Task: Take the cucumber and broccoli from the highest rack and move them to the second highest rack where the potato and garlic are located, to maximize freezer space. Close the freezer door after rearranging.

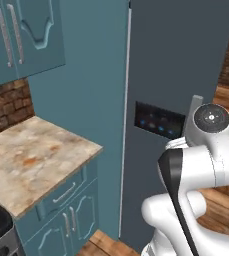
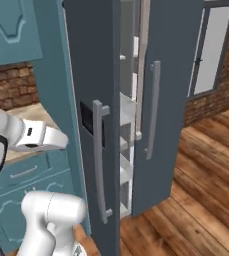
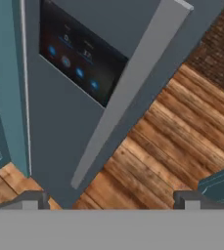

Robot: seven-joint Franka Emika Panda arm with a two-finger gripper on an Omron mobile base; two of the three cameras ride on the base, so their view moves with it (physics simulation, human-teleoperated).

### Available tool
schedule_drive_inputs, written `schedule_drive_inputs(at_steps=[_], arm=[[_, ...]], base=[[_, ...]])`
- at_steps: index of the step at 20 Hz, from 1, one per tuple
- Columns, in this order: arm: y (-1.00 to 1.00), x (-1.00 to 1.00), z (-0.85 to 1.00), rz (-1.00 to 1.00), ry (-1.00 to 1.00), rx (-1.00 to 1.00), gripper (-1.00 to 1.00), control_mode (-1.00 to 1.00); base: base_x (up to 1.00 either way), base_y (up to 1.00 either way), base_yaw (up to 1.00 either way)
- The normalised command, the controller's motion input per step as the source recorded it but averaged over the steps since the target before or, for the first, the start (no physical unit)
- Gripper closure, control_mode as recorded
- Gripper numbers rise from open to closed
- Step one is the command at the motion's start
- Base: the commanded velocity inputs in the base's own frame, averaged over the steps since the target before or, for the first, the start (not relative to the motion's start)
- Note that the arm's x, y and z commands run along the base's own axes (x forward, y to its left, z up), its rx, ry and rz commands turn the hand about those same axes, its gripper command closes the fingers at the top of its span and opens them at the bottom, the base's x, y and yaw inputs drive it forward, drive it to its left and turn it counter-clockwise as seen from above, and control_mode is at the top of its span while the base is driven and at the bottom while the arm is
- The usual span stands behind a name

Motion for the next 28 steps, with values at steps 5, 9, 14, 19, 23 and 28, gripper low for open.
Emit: schedule_drive_inputs(at_steps=[5, 9, 14, 19, 23, 28], arm=[[0.00, 0.00, 0.00, 0.00, 0.00, 0.00, -1.00, 1.00], [0.00, 0.00, 0.00, 0.00, 0.00, 0.00, -1.00, 1.00], [0.00, 0.00, 0.00, 0.00, 0.00, 0.00, -1.00, 1.00], [0.00, 0.00, 0.00, 0.00, 0.00, 0.00, -1.00, 1.00], [0.00, 0.00, 0.00, 0.00, 0.00, 0.00, -1.00, 1.00], [0.00, 0.00, 0.00, 0.00, 0.00, 0.00, -1.00, 1.00]], base=[[0.12, 0.52, -0.30], [0.11, 0.59, -0.29], [0.10, 0.61, -0.36], [0.13, 0.60, -0.40], [0.14, 0.50, -0.39], [0.10, 0.39, -0.49]])
